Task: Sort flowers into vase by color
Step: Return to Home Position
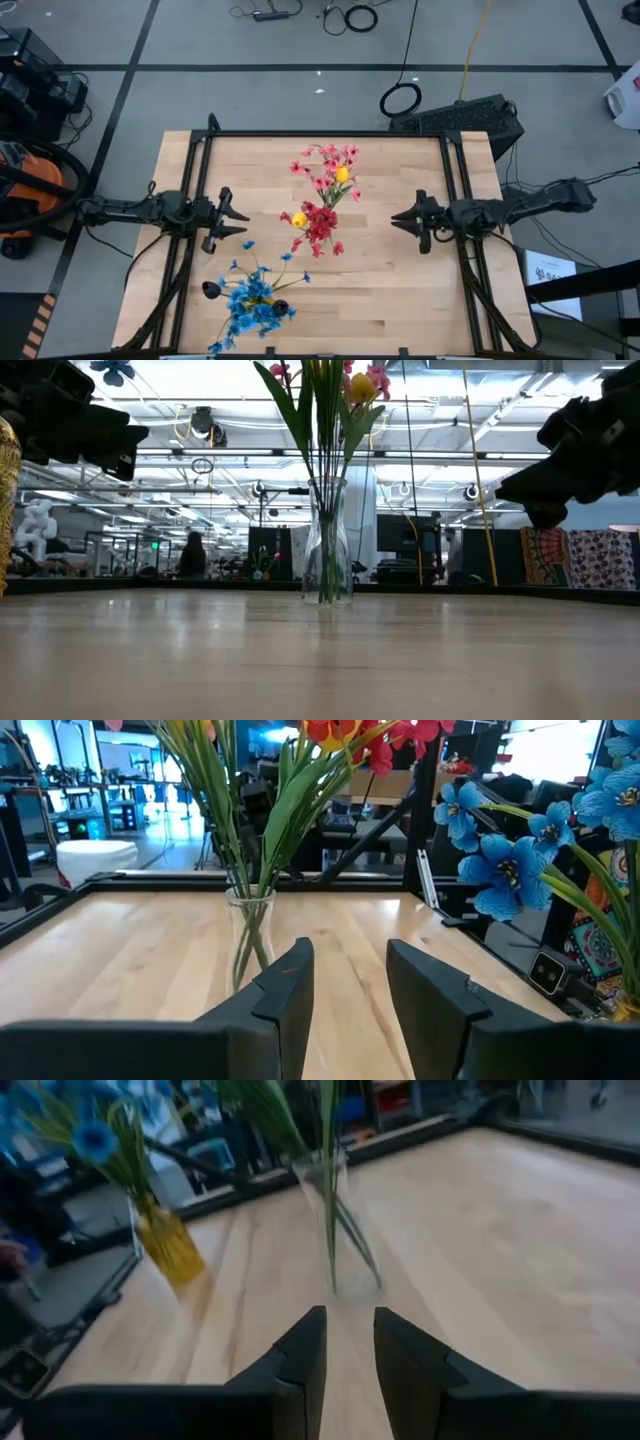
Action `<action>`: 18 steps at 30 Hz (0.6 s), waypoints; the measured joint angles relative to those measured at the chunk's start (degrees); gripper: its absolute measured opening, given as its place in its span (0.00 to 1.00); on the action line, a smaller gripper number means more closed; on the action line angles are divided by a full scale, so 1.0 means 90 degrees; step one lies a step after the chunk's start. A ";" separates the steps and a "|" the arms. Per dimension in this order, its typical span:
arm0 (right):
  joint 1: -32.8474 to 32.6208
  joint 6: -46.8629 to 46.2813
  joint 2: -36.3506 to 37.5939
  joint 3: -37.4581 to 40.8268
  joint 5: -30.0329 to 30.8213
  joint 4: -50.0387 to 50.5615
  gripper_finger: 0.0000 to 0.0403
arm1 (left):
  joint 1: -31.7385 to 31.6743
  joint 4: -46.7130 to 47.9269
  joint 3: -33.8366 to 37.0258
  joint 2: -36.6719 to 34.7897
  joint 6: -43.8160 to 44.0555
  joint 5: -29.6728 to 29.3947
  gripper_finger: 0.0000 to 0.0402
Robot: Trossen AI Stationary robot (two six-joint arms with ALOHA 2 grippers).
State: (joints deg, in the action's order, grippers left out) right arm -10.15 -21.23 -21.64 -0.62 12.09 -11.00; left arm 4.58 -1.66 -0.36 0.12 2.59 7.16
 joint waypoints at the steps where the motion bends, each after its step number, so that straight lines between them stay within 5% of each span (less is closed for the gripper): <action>1: 0.0050 0.0100 0.0085 -0.0009 -0.0073 0.0094 0.19 | 0.0000 0.0001 0.0001 0.0000 0.0000 -0.0011 0.33; 18: 0.0257 0.1114 0.2299 -0.0086 -0.0264 0.1105 0.19 | 0.0000 0.0004 0.0005 0.0000 0.0000 -0.0015 0.33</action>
State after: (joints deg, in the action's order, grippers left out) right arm -7.84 -11.21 -0.96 -1.39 9.72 -1.06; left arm 4.58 -1.63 -0.32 0.12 2.59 7.03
